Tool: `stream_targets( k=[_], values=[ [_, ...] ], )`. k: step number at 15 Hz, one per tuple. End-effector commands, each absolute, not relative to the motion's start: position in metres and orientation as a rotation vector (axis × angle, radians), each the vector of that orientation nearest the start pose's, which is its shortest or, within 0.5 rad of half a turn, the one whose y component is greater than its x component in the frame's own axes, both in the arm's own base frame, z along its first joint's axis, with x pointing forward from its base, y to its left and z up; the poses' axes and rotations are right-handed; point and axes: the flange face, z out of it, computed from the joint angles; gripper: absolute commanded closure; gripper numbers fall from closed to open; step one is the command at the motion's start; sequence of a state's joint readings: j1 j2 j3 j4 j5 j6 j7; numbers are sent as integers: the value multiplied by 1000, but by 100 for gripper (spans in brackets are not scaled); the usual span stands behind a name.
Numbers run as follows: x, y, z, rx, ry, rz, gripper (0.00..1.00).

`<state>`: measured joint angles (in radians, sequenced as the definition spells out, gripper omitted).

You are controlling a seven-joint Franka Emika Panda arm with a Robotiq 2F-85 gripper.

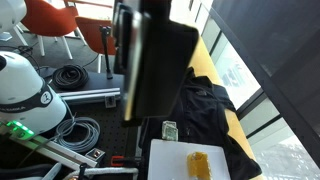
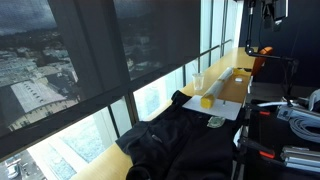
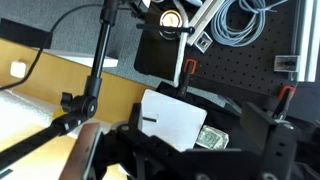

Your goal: Close the zipper of the black vest

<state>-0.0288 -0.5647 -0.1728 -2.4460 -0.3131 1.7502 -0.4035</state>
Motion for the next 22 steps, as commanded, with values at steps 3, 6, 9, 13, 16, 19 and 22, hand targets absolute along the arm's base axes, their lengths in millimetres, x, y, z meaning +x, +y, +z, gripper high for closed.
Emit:
stream_targets(
  k=[3,6,9,13,16,19,22],
  values=[
    [419,-67,441,-3308,-574,210,0],
    [448,-40,409,-3354,-536,156,0],
    [466,-11,379,-3377,-485,77,0],
    [483,8,344,-3348,-419,-62,0],
    [494,11,314,-3323,-427,-114,0],
    [501,18,288,-3289,-449,-161,0],
    [510,25,260,-3260,-457,-190,0]
  ],
)
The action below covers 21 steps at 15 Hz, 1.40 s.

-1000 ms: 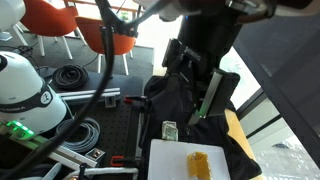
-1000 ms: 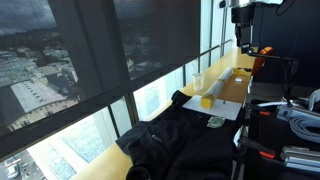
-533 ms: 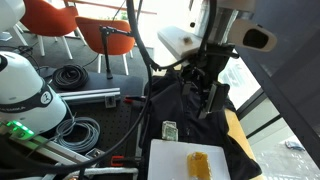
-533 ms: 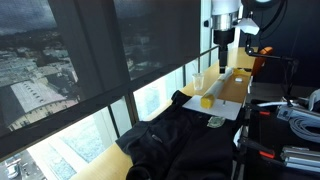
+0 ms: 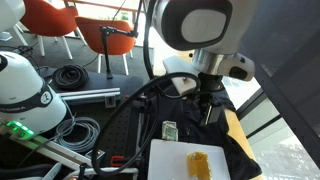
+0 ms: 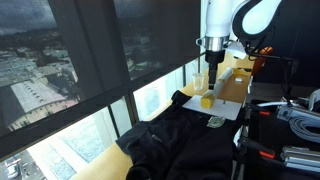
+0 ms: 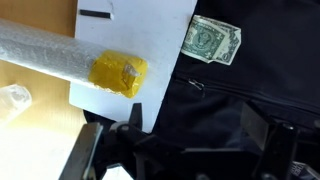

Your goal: Close the zipper of the black vest

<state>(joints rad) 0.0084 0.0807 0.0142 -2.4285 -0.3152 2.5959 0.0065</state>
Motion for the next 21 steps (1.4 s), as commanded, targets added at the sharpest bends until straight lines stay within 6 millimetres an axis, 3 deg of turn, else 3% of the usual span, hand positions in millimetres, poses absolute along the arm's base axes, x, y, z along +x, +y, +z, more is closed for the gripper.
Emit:
stream_targets(
  k=[1,7,13,21],
  values=[
    [513,28,252,-3252,-459,-193,0],
    [532,37,211,-3246,-379,-168,0],
    [545,39,193,-3239,-339,-123,0],
    [549,46,168,-3215,-298,-66,0]
  ],
)
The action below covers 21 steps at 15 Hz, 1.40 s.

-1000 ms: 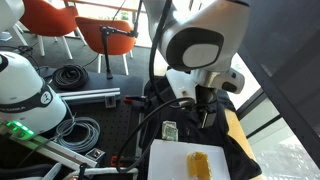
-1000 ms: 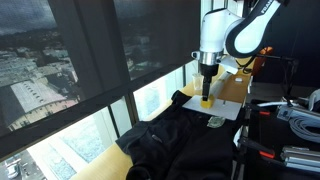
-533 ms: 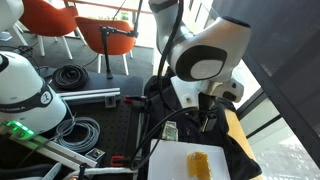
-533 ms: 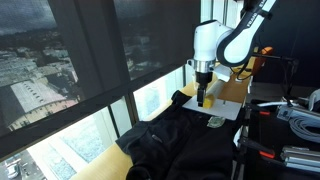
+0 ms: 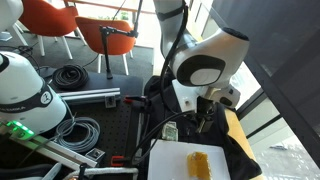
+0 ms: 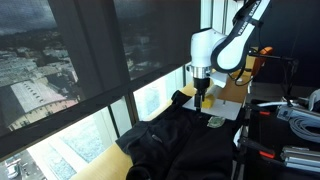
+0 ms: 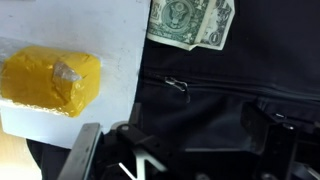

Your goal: Close the zipper of the black vest

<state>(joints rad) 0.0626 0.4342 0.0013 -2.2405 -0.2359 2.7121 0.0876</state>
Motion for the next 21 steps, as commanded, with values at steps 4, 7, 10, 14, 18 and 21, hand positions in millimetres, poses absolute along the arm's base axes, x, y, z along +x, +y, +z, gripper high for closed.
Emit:
stream_targets(
  k=[4,7,10,14,18,21],
  values=[
    [554,44,158,-3200,-296,-50,0],
    [559,41,150,-3198,-297,-42,0],
    [564,39,143,-3198,-300,-35,0],
    [565,40,137,-3202,-304,-28,0],
    [565,41,132,-3204,-308,-17,0],
    [562,42,131,-3206,-309,-7,0]
  ],
)
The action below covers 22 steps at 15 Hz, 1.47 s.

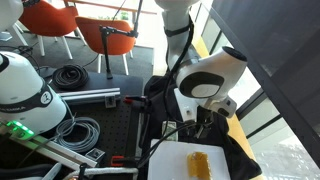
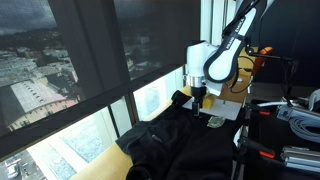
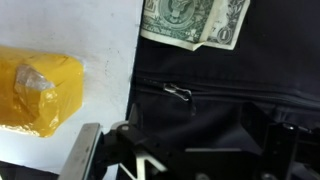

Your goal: Close the zipper of the black vest

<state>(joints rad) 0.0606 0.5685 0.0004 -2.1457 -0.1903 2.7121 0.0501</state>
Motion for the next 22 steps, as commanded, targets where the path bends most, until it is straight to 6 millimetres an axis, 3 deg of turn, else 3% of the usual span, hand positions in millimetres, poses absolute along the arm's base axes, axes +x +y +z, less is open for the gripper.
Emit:
stream_targets(
  k=[1,6,7,8,10,19,22],
  values=[
    [561,43,131,-3207,-311,-6,0],
    [561,43,132,-3209,-313,-8,0],
    [562,42,132,-3210,-312,-9,4],
    [562,41,132,-3210,-312,-9,23],
    [562,40,131,-3212,-311,-9,29],
    [561,38,132,-3215,-304,6,98],
    [561,37,132,-3216,-307,11,100]
  ],
)
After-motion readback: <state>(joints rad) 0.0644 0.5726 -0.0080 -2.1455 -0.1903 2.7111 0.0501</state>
